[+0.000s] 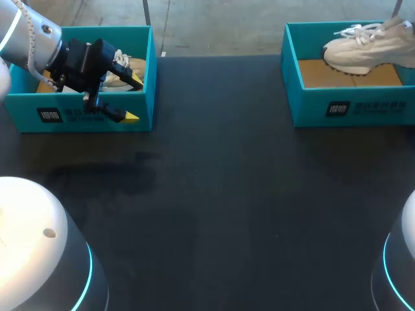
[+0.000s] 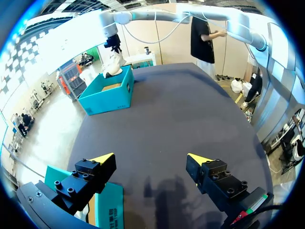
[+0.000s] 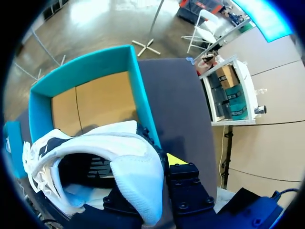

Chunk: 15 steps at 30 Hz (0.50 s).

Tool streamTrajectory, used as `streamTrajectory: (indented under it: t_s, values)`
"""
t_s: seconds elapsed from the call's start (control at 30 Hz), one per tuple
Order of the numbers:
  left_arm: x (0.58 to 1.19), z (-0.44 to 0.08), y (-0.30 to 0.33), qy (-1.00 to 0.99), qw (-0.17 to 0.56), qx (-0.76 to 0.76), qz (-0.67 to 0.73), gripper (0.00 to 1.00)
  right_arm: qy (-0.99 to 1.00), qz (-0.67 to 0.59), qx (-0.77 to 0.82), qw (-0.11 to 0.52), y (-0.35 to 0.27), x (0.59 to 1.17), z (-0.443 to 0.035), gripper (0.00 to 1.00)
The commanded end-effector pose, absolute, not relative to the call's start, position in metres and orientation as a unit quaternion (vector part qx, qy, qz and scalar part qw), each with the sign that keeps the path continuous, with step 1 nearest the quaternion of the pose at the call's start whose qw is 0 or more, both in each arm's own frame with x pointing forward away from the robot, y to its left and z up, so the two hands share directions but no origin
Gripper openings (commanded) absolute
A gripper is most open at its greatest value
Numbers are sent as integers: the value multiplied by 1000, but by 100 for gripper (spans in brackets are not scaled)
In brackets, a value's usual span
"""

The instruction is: Take the shoe out of the shoebox, open the shoe tongue, remove and reinsert the insole, then place the shoe into the shoebox

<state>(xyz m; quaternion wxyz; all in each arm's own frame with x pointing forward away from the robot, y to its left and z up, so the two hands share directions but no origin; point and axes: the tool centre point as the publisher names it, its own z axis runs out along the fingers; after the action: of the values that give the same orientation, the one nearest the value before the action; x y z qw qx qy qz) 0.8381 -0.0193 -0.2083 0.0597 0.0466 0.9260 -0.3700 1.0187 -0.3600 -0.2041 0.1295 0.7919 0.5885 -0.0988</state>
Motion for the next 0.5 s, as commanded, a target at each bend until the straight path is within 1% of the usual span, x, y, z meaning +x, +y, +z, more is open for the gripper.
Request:
streamTrajectory:
  t_s: [0.03,0.23,0.5]
  values:
    - [838,-208,-19,926,60,47,-369,100,581,-90,796,145,-356,1014,-213,0]
    - [838,-208,-19,926,60,47,-369,100,571,-90,801,155,-357,1017,-222,0]
    - [838,-208,-19,926,60,47,-369,100,572,-84,802,150,-356,1027,-234,0]
